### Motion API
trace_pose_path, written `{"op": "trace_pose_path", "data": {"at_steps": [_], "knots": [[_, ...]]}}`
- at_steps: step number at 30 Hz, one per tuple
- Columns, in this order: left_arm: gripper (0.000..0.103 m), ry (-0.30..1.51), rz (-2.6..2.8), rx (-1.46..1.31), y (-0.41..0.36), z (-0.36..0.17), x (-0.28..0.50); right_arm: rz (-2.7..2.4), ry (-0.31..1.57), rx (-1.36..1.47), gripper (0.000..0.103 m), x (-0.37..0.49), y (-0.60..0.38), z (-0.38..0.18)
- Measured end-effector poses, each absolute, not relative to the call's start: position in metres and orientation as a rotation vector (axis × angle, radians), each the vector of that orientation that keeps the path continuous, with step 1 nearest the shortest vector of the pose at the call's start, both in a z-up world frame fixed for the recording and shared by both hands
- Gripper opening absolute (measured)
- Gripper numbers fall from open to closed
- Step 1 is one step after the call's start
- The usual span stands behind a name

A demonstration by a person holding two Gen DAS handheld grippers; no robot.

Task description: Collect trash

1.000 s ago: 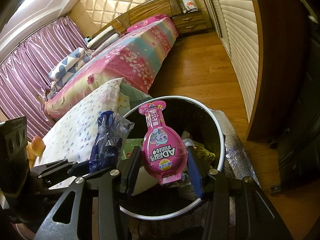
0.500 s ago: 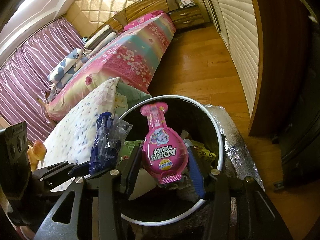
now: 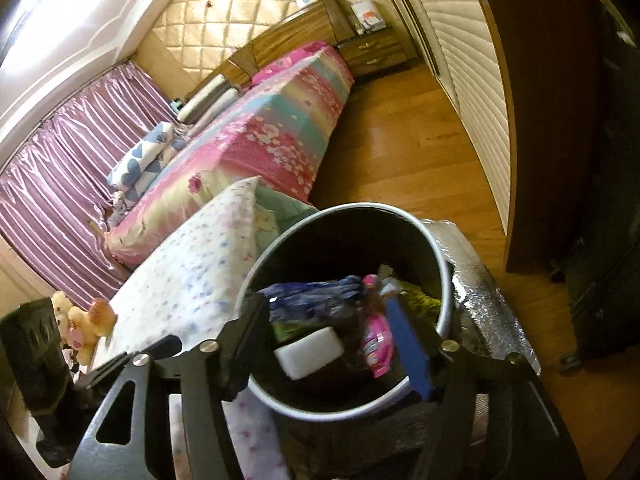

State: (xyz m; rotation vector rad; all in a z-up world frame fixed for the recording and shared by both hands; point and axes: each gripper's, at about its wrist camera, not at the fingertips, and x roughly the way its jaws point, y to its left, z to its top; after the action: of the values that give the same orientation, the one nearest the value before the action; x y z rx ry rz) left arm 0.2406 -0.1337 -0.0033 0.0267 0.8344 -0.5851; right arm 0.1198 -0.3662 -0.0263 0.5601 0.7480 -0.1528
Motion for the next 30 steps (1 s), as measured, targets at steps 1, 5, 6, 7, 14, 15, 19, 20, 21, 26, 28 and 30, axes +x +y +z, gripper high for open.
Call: {"op": "trace_pose_path", "data": {"at_steps": [1,5,6,7,14,15,19,20,21,26,28,30], "knots": [[0.057,0.815,-0.566,-0.001,-0.122,0.000,0.231,-0.148,0.737,0.557,0.068,0.116,-0.361,-0.023],[0.062,0.750,-0.494,-0.080,-0.083,0.006,0.198,-0.126,0.681,0.521,0.074,0.100,-0.332,-0.009],[0.062,0.734,-0.476,-0.091,-0.077,0.007,0.189,-0.120,0.665,0.504,0.075,0.096,-0.323,-0.006],[0.062,0.713,-0.455,-0.105,-0.067,0.007,0.179,-0.115,0.648,0.483,0.077,0.092,-0.312,-0.003],[0.068,0.583,-0.325,-0.145,-0.018,0.015,0.121,-0.101,0.591,0.332,0.079,0.080,-0.264,0.010],[0.075,0.562,-0.308,-0.145,-0.015,0.017,0.114,-0.103,0.574,0.314,0.082,0.078,-0.260,0.015],[0.098,0.450,-0.185,-0.117,0.001,0.024,0.079,-0.108,0.439,0.257,0.103,0.059,-0.241,0.030],[0.100,0.439,-0.167,-0.111,0.002,0.023,0.073,-0.109,0.429,0.246,0.103,0.057,-0.238,0.030],[0.100,0.435,-0.147,-0.104,0.002,0.021,0.068,-0.108,0.430,0.231,0.103,0.056,-0.234,0.029],[0.100,0.423,-0.112,-0.072,0.002,0.014,0.049,-0.098,0.456,0.191,0.103,0.056,-0.220,0.018],[0.100,0.401,-0.096,-0.050,0.000,0.013,0.042,-0.099,0.455,0.190,0.103,0.054,-0.217,0.015],[0.100,0.390,-0.091,-0.040,-0.006,0.011,0.047,-0.097,0.451,0.193,0.103,0.052,-0.215,0.014]]}}
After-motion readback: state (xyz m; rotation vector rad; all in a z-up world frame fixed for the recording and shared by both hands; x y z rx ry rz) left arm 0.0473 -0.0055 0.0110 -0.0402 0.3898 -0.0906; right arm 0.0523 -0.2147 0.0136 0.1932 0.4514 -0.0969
